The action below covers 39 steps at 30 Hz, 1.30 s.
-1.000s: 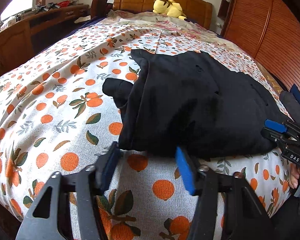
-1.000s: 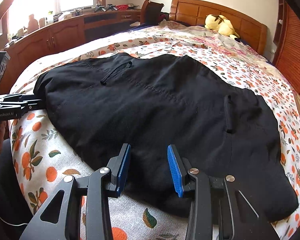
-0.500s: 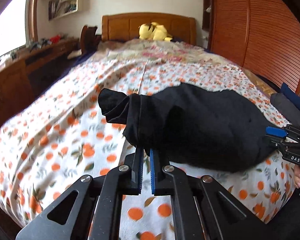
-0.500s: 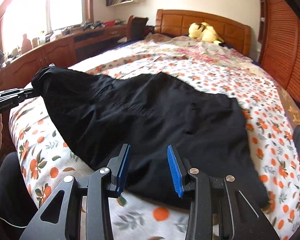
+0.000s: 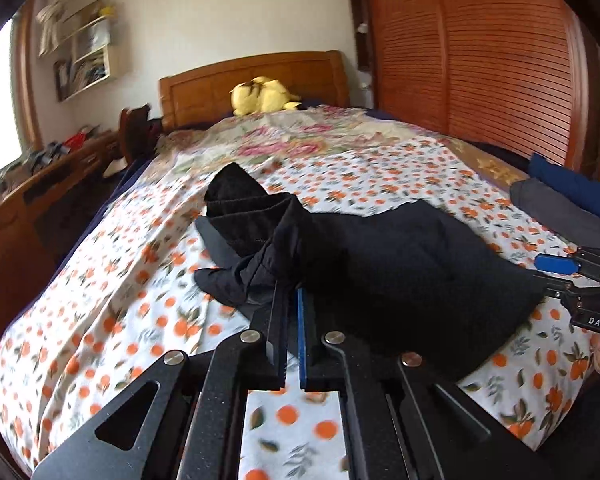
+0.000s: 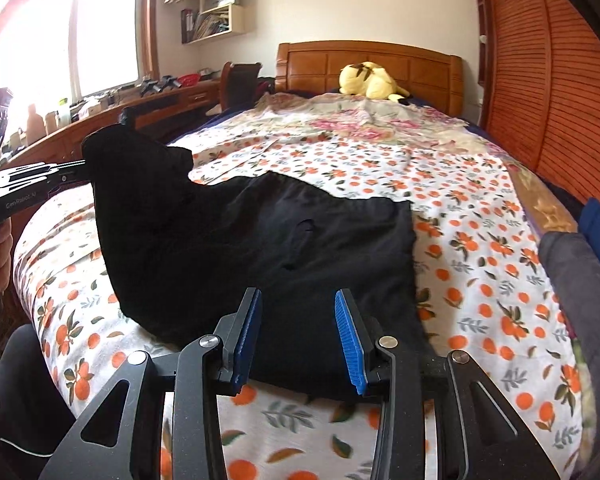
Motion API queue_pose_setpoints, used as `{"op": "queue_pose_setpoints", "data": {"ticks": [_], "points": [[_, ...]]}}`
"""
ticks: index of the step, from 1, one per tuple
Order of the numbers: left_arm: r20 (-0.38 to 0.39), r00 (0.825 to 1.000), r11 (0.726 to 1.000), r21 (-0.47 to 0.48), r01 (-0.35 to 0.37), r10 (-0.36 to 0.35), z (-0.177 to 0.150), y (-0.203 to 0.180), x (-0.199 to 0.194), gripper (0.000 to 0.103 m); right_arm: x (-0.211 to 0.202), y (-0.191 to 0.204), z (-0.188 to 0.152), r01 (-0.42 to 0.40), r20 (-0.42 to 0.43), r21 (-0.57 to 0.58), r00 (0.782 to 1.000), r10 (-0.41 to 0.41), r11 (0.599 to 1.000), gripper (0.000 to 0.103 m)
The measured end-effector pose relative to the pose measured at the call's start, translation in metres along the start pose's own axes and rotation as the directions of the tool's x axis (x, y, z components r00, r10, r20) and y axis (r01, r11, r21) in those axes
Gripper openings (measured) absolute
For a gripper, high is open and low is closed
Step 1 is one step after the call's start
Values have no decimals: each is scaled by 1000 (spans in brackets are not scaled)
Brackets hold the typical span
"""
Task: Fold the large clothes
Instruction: 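Fold the held coat end over the coat with the left tool, open, then close the right tool on the other end of the coat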
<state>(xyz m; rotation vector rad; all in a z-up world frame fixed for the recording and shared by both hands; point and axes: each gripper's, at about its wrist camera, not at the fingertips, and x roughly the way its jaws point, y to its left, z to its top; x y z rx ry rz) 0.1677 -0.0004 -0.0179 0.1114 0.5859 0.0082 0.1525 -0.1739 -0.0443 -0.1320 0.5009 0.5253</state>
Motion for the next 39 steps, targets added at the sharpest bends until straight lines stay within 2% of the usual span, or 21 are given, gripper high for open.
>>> {"op": "queue_pose_setpoints", "data": {"ticks": [3, 6, 8, 11, 16, 21, 25, 27, 29, 30, 31, 32, 39], "points": [[7, 999, 999, 26, 35, -35, 9, -19, 2, 1, -7, -8, 0, 14, 10, 22, 1000, -15, 1000, 39], [10, 995, 994, 39, 100, -100, 20, -41, 7, 1, -13, -14, -1, 30, 15, 34, 999, -30, 999, 39], [-7, 986, 984, 66, 165, -165, 25, -60, 13, 1, -15, -19, -2, 37, 15, 42, 999, -38, 998, 39], [-30, 977, 970, 120, 211, -209, 33, -94, 25, 1, -18, -25, -3, 54, 13, 53, 998, -54, 997, 39], [-96, 949, 945, 100, 310, -301, 29, -129, 51, 1, -25, -33, -6, 79, 11, 76, 997, -80, 994, 39], [-155, 944, 948, 90, 307, -291, 13, -141, 72, 1, -27, -45, -10, 101, -8, 107, 995, -101, 989, 39], [-162, 939, 947, 59, 317, -304, 13, -138, 74, 1, -26, -50, -9, 112, -13, 124, 994, -111, 986, 39], [-158, 941, 948, 66, 311, -297, 16, -136, 68, 1, -26, -50, -7, 110, -11, 130, 994, -110, 985, 39], [-146, 945, 949, 75, 306, -293, 18, -135, 63, 6, -26, -48, -5, 106, -8, 129, 994, -106, 986, 39], [-134, 945, 948, 73, 310, -299, 19, -132, 57, 13, -25, -48, -5, 103, -6, 126, 995, -103, 987, 39], [-123, 945, 947, 69, 313, -303, 20, -128, 52, 27, -24, -47, -3, 100, -3, 123, 995, -100, 987, 39], [-113, 945, 947, 66, 315, -306, 21, -126, 49, 33, -23, -46, -2, 96, 1, 121, 995, -97, 988, 39], [-64, 955, 955, 47, 294, -291, 21, -95, 23, 37, -18, -38, 6, 71, 28, 96, 997, -74, 993, 39]]}}
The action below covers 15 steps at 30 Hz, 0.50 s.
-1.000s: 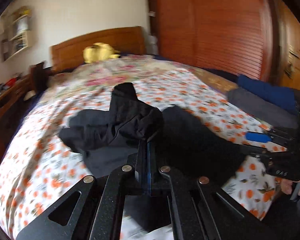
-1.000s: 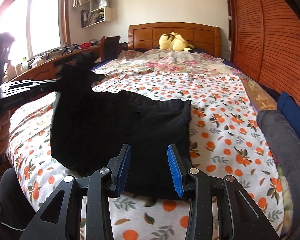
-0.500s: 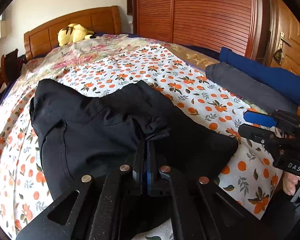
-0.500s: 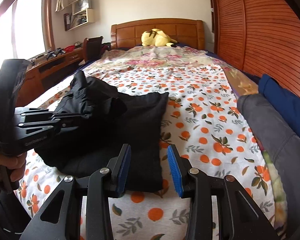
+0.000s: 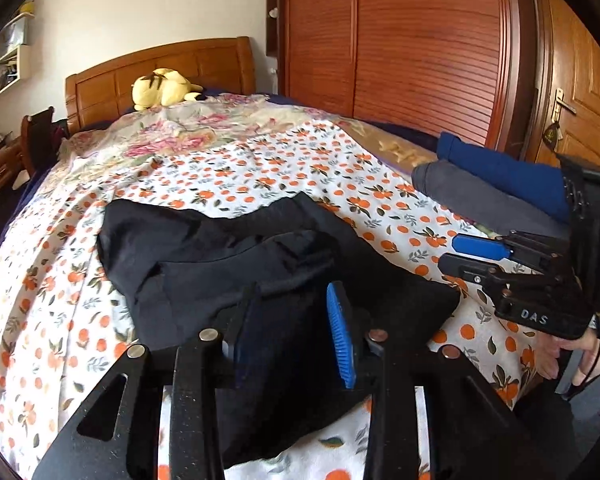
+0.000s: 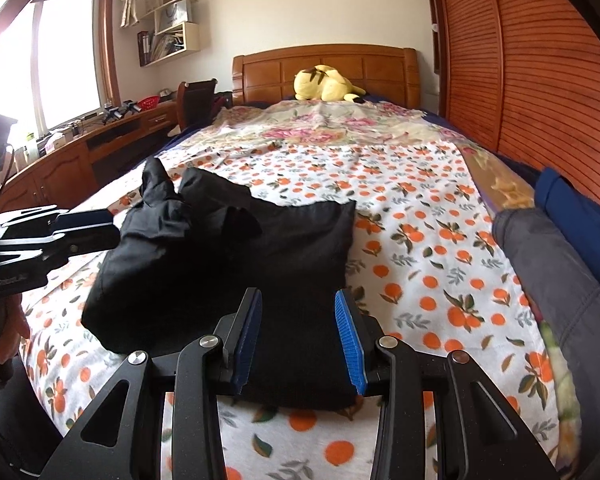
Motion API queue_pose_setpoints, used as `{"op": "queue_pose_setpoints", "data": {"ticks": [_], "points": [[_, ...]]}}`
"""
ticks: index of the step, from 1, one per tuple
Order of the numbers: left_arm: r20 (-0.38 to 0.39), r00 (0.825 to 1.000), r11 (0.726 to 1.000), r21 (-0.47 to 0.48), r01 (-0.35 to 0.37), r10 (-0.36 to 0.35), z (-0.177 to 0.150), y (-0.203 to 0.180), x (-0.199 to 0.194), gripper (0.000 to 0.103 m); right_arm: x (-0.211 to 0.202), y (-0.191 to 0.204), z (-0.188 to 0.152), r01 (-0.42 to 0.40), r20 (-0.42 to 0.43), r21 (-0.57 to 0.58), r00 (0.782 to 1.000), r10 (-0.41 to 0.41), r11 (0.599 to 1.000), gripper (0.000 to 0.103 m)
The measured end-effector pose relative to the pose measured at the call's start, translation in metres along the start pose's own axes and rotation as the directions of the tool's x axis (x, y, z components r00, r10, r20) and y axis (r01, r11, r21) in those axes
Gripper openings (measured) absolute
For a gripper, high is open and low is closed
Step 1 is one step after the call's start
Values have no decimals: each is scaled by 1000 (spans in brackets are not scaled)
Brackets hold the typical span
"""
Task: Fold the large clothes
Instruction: 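Close the right tool on the other end of the coat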
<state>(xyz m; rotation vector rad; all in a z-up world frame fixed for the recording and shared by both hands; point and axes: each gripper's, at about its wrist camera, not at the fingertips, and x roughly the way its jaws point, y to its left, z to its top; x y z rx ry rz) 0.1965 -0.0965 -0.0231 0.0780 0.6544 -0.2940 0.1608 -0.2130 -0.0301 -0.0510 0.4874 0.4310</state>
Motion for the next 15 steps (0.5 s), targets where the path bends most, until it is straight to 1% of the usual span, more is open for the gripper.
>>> {"op": "queue_pose_setpoints", "data": {"ticks": [2, 3, 4, 6, 10, 15], "points": [[11, 1000, 1000, -14, -9, 10, -4, 9, -9, 45, 1, 4, 4, -8, 8, -9, 1000, 8, 1000, 39], [18, 1000, 1000, -24, -16, 16, -6, 15, -15, 54, 2, 6, 6, -13, 13, -14, 1000, 13, 1000, 39], [22, 1000, 999, -30, -21, 22, -8, 18, -17, 66, 2, 10, 10, -17, 19, -22, 1000, 18, 1000, 39], [38, 999, 998, -56, -36, 38, -15, 28, -25, 74, 6, 17, 17, -23, 26, -43, 999, 24, 999, 39], [24, 997, 994, -80, -68, 70, -28, 47, -33, 74, 20, 33, 30, -55, 22, -81, 998, 57, 995, 40], [12, 993, 988, -103, -112, 114, -43, 66, -41, 74, 48, 60, 52, -110, -10, -127, 994, 109, 986, 40]]}}
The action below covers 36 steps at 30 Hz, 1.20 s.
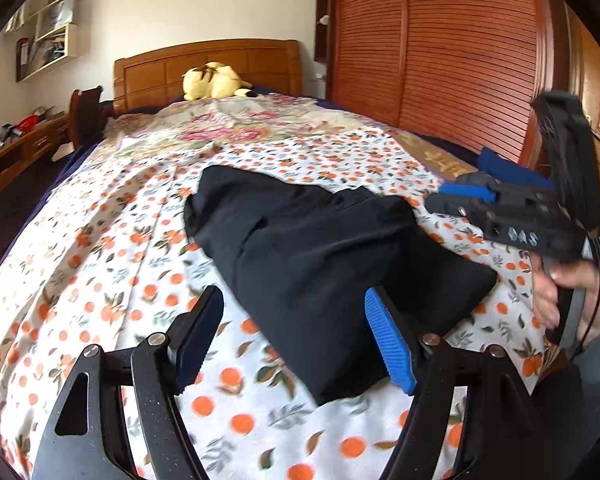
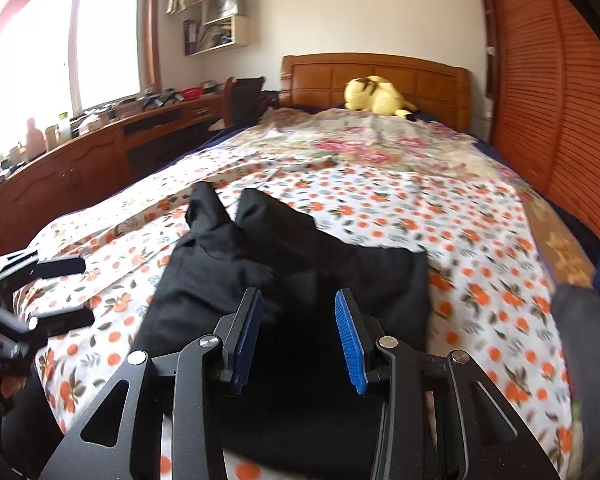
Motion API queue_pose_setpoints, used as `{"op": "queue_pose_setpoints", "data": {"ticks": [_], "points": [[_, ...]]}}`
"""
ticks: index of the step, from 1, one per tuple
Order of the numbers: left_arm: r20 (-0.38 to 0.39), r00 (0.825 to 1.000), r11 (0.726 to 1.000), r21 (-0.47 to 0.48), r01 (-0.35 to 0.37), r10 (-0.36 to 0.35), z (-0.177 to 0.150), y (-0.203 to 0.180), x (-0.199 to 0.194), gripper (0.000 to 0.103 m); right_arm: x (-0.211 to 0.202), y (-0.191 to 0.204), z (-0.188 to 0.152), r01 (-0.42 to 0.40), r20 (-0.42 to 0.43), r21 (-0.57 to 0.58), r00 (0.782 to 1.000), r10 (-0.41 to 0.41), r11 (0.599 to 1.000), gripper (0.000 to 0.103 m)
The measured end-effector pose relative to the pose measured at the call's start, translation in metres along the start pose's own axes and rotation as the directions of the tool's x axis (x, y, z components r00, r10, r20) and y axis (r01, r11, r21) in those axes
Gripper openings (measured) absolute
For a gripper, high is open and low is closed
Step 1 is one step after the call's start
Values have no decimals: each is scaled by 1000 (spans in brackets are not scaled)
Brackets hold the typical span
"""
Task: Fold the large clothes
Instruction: 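Close the right tool on the other end of the coat, then fold the held coat end over the bundle with the right tool, open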
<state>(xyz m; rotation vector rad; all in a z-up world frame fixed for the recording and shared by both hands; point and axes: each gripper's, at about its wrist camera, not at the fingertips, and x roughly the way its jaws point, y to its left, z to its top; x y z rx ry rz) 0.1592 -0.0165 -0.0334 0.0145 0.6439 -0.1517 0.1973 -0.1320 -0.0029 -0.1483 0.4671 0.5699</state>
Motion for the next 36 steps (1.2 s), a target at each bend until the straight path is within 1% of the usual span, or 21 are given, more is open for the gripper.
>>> {"op": "queue_pose_setpoints", "data": {"ticks": [2, 5, 6, 8, 11, 14, 15, 17, 18, 19, 20, 24, 28, 31, 36], "points": [[2, 1000, 1000, -9, -15, 15, -4, 7, -4, 74, 12, 8, 12, -29, -8, -7, 1000, 29, 1000, 49], [6, 1000, 999, -24, -31, 31, -7, 16, -11, 74, 32, 16, 26, -93, -42, -10, 995, 93, 996, 52], [10, 999, 999, -27, -39, 39, -9, 20, -14, 74, 39, 17, 30, -94, -57, -11, 994, 93, 996, 53], [15, 999, 998, -32, -52, 53, -13, 25, -19, 74, 53, 21, 34, -70, -92, -32, 994, 67, 997, 53], [13, 998, 997, -43, -65, 65, -17, 32, -24, 74, 76, 25, 34, -55, -161, -64, 986, 44, 996, 53], [14, 997, 996, -50, -74, 75, -22, 37, -29, 74, 88, 27, 35, -57, -189, -80, 981, 41, 995, 53], [14, 997, 996, -51, -78, 78, -23, 38, -30, 74, 90, 27, 35, -60, -199, -85, 979, 42, 995, 52], [13, 997, 995, -55, -80, 81, -26, 40, -33, 74, 93, 28, 35, -75, -216, -96, 975, 53, 993, 27], [13, 997, 995, -57, -81, 82, -26, 41, -34, 74, 92, 34, 36, -96, -224, -100, 972, 72, 990, 23], [14, 996, 995, -58, -82, 83, -28, 41, -36, 74, 92, 36, 38, -118, -230, -102, 969, 92, 988, 15], [15, 996, 995, -59, -82, 83, -29, 42, -38, 74, 89, 37, 37, -130, -235, -106, 967, 103, 986, 13], [23, 996, 995, -52, -86, 87, -32, 41, -46, 74, 70, 32, 32, -119, -203, -117, 975, 94, 986, 10], [33, 996, 995, -63, -81, 83, -36, 43, -55, 74, 43, 38, 30, -91, -151, -135, 986, 71, 987, 8], [38, 996, 995, -66, -80, 83, -38, 44, -60, 74, 30, 44, 34, -80, -137, -174, 989, 56, 981, 8], [51, 995, 994, -81, -78, 82, -41, 47, -67, 74, 2, 42, 42, -4, -87, -241, 996, -18, 970, 7]]}}
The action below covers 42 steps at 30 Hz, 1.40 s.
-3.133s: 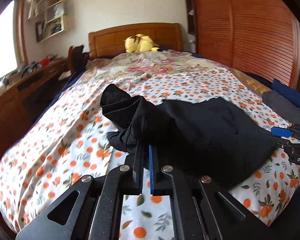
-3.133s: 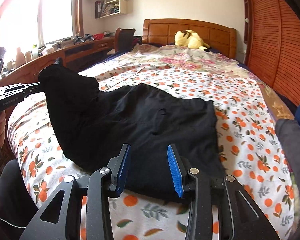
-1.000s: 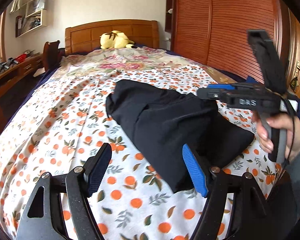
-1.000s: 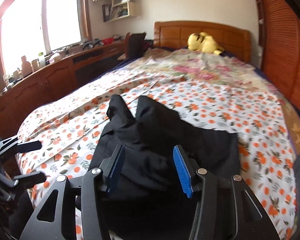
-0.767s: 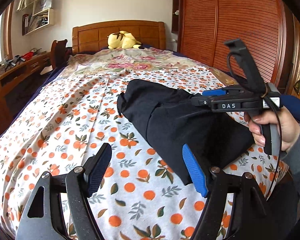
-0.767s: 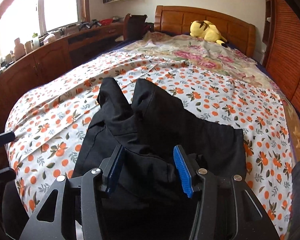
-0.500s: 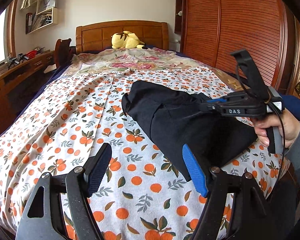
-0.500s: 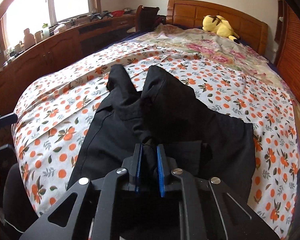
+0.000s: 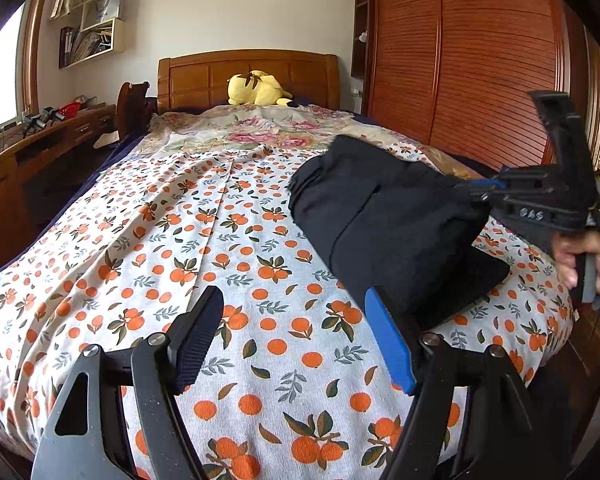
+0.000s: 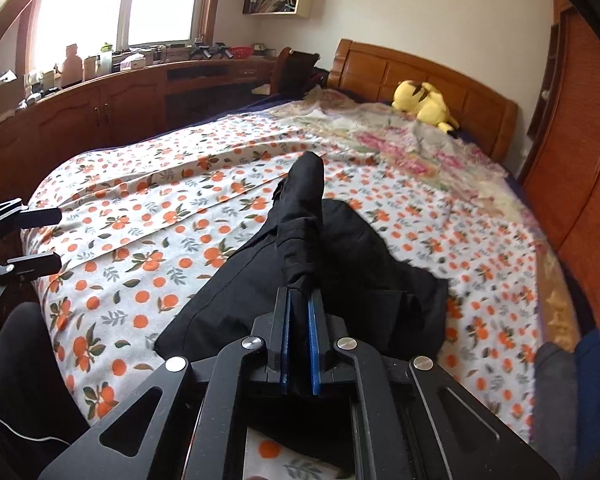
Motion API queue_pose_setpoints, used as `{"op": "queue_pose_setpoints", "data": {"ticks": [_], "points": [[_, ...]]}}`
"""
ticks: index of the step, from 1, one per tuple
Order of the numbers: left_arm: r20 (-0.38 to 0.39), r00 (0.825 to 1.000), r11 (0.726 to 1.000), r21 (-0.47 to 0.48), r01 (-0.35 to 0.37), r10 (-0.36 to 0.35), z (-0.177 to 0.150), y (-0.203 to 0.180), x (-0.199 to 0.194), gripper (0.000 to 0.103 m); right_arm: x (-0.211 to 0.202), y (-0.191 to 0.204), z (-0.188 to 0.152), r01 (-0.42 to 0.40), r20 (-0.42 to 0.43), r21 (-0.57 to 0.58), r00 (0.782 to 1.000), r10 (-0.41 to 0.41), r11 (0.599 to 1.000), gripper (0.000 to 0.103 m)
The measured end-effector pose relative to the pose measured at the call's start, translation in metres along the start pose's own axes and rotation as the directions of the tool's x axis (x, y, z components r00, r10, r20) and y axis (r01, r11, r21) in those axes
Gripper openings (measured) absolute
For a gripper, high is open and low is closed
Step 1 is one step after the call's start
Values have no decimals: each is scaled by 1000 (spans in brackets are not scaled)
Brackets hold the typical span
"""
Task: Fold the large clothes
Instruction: 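Fold the held coat end over the bundle with the right tool, open, then move both open tools to the sides of the coat bundle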
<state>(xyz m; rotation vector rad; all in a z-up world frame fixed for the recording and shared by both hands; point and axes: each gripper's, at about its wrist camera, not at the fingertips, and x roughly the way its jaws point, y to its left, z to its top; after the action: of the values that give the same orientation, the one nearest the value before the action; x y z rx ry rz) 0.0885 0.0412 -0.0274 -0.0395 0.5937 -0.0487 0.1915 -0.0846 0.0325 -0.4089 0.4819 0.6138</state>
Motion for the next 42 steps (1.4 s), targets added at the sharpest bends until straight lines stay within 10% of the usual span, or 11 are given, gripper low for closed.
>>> {"op": "queue_pose_setpoints", "data": {"ticks": [9, 16, 24, 31, 42], "points": [[-12, 1000, 1000, 7, 16, -16, -3, -2, 8, 74, -21, -49, -36, 141, -21, 93, 990, -140, 986, 7], [-28, 999, 999, 11, 34, -33, -8, -7, 16, 74, 36, -69, -102, 225, -243, 159, 953, -182, 961, 7], [-33, 998, 999, 18, 45, -44, -10, -12, 17, 74, 10, -63, -84, 290, -169, 208, 951, -257, 934, 26], [-35, 998, 999, 20, 45, -44, -10, -12, 18, 74, -4, -33, -68, 167, -49, 247, 986, -160, 955, 43], [-49, 998, 999, 27, 42, -41, -11, -13, 23, 74, 24, 19, -68, -33, -81, 142, 996, 44, 989, 45]]}}
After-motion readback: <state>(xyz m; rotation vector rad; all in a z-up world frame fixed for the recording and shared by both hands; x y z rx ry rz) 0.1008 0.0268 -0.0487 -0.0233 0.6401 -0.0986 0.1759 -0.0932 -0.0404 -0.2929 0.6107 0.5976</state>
